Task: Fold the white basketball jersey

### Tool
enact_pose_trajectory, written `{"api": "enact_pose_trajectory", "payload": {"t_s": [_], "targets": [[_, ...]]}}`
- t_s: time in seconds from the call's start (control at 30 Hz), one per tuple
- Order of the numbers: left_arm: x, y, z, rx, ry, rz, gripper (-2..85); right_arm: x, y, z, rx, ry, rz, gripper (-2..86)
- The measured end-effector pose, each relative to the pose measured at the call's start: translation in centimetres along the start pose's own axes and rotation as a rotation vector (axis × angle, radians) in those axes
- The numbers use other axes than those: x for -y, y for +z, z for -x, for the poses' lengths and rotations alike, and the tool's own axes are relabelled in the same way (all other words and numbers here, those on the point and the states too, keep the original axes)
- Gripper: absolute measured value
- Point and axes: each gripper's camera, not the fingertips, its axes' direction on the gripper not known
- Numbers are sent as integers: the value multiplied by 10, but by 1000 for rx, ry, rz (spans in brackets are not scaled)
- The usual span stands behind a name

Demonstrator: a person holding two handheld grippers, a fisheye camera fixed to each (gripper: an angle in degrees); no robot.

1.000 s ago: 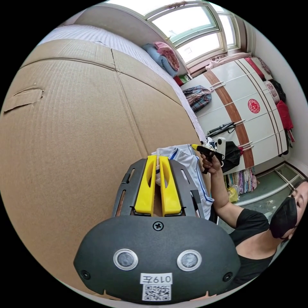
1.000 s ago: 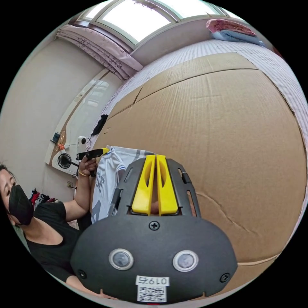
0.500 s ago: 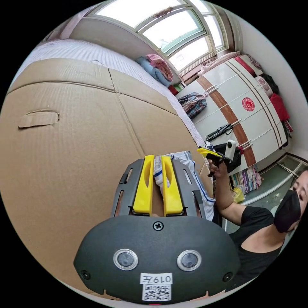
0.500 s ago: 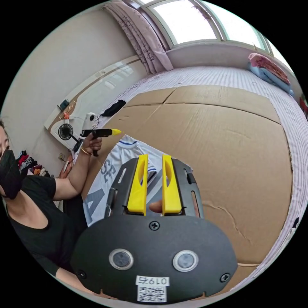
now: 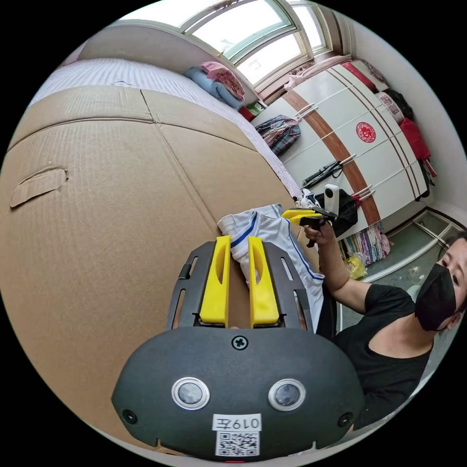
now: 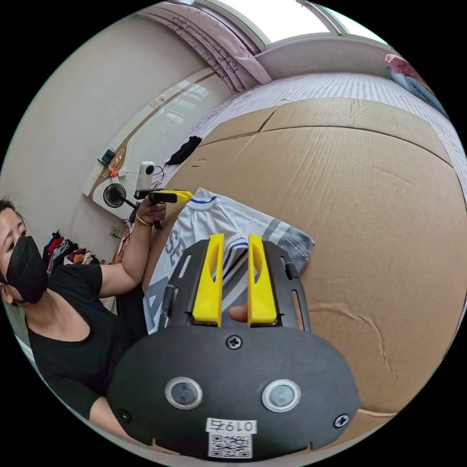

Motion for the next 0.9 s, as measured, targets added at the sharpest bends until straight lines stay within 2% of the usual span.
{"api": "enact_pose_trajectory", "payload": {"t_s": [0.37, 0.53, 0.73, 0.9], "targets": [[-1, 1, -6, -19, -15, -47, 15, 3, 37, -25, -36, 0, -5, 10], [-1, 4, 0, 6, -63, -21, 16, 3, 57, -44, -13, 42, 1, 17], [-2, 1, 1, 7, -79, -43, 17, 2, 70, -60, 33, 72, -42, 66], [-2, 3, 2, -20, -85, -41, 17, 1, 96, -71, 52, 92, -21, 47]]}}
